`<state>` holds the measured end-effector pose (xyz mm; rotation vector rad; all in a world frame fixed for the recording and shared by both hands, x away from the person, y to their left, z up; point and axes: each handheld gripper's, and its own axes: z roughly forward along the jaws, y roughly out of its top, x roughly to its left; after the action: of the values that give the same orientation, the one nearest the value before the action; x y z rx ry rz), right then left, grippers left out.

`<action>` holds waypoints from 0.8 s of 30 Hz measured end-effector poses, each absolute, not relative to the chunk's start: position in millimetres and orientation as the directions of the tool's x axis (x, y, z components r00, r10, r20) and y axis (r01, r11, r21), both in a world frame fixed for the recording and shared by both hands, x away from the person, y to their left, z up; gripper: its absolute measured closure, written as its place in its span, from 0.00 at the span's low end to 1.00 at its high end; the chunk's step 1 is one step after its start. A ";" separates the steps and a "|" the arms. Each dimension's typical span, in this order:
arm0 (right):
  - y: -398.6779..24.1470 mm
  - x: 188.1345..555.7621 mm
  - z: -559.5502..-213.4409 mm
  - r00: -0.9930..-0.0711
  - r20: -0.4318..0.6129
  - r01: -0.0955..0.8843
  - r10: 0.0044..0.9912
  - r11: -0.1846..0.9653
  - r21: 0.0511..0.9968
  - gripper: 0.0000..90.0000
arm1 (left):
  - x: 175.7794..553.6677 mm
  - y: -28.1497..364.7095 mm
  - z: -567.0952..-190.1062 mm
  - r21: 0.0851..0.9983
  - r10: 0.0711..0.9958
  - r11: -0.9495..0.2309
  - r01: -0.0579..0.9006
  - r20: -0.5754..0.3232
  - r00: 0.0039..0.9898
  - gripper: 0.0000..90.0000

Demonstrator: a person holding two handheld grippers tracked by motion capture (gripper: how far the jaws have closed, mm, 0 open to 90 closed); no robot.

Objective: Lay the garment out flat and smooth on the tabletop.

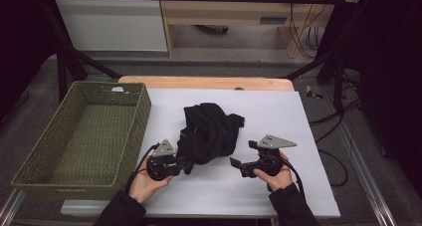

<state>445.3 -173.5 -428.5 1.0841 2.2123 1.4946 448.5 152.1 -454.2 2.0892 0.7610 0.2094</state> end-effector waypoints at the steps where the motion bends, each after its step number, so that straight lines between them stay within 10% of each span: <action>1: -171.1 444.6 -428.0 -0.687 0.188 0.435 0.702 0.189 0.880 0.04 | 447.2 149.4 -454.3 0.790 0.583 -0.431 0.436 -0.125 0.803 0.85; 12: -144.9 440.6 -423.3 -0.722 0.203 0.423 0.662 0.190 0.886 0.23 | 427.5 110.3 -459.0 0.782 0.518 -0.491 0.384 -0.092 0.851 0.85; 20: -145.5 443.2 -433.1 -0.643 0.172 0.477 0.746 0.215 0.852 0.68 | 427.1 107.6 -461.9 0.789 0.497 -0.477 0.387 -0.121 0.859 0.80; 24: -156.9 445.6 -434.3 -0.605 0.194 0.526 0.772 0.205 0.825 0.85 | 431.7 115.8 -458.6 0.802 0.487 -0.443 0.402 -0.161 0.859 0.63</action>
<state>445.6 -156.9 -434.3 1.2317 2.2201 1.3531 431.7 115.8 -458.6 2.0892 0.6451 0.1145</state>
